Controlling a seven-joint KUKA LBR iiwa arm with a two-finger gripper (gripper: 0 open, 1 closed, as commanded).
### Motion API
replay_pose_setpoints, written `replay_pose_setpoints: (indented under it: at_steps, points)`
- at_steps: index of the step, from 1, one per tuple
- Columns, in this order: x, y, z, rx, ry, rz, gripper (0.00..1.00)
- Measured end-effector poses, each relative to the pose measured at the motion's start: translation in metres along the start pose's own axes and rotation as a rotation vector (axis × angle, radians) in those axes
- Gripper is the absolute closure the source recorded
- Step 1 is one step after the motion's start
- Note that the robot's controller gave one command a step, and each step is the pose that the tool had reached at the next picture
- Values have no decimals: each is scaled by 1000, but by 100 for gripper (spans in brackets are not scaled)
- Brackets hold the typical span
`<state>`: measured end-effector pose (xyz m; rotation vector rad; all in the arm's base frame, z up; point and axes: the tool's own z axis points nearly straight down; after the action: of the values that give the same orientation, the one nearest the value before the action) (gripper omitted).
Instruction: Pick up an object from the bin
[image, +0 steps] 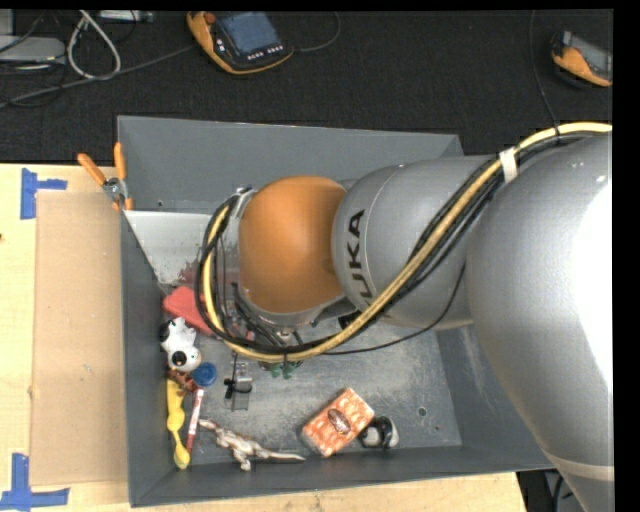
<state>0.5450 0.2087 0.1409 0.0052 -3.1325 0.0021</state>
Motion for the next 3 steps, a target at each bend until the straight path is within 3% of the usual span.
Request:
replay_pose_setpoints:
  at_steps: [1, 2, 3]
  points:
    - [-2, -1, -5, -2, -7, 5, 0]
    - [45, -35, 62, -3, -9, -60, 0]
    - [43, -61, 67, -7, -28, -346, 0]
